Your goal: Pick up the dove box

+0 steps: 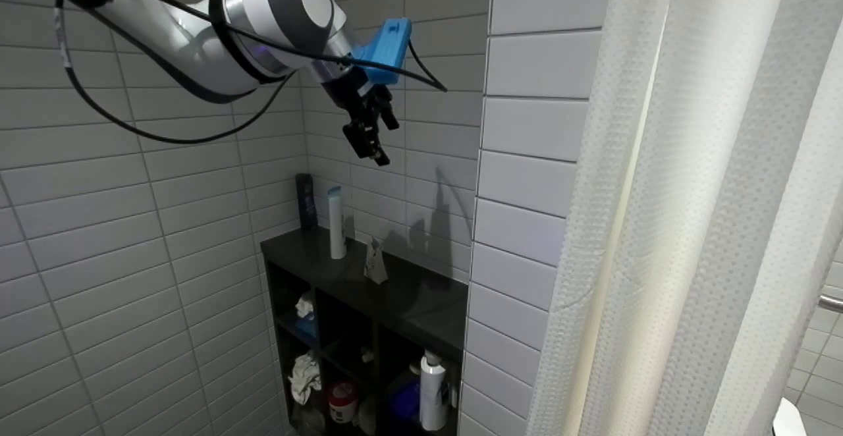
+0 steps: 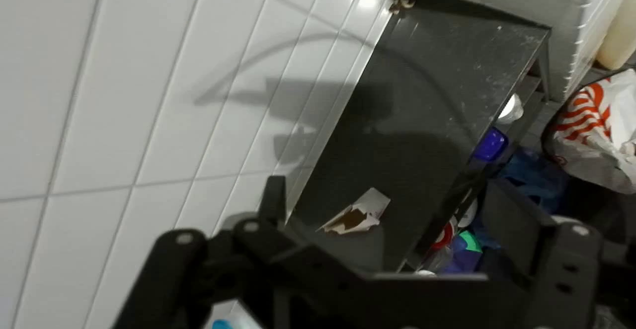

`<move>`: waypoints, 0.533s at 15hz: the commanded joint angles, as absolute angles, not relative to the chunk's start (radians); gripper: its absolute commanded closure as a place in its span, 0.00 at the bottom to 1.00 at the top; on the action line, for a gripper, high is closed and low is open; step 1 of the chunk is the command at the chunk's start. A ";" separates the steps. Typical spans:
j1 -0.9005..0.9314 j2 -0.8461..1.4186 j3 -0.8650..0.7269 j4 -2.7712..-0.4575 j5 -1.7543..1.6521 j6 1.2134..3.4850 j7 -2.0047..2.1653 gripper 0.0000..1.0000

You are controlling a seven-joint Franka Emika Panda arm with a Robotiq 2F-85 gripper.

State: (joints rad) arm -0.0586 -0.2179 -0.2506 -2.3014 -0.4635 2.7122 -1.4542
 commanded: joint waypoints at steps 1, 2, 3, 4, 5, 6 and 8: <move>-0.006 -0.133 -0.256 -2.278 -0.276 2.796 -1.651 0.00; 0.036 -0.117 -0.282 -2.276 -0.222 2.804 -1.702 0.00; 0.052 -0.096 -0.284 -2.275 -0.160 2.816 -1.757 0.00; 0.069 -0.079 -0.286 -2.273 -0.102 2.820 -1.808 0.00; 0.082 -0.057 -0.286 -2.268 -0.044 2.822 -1.857 0.00; 0.091 -0.039 -0.284 -2.262 0.009 2.818 -1.901 0.00; 0.087 0.009 -0.273 -2.240 0.033 2.804 -1.930 0.00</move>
State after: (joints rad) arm 0.0748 -0.0652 -0.2666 -2.2899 -0.0183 2.8040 -1.8640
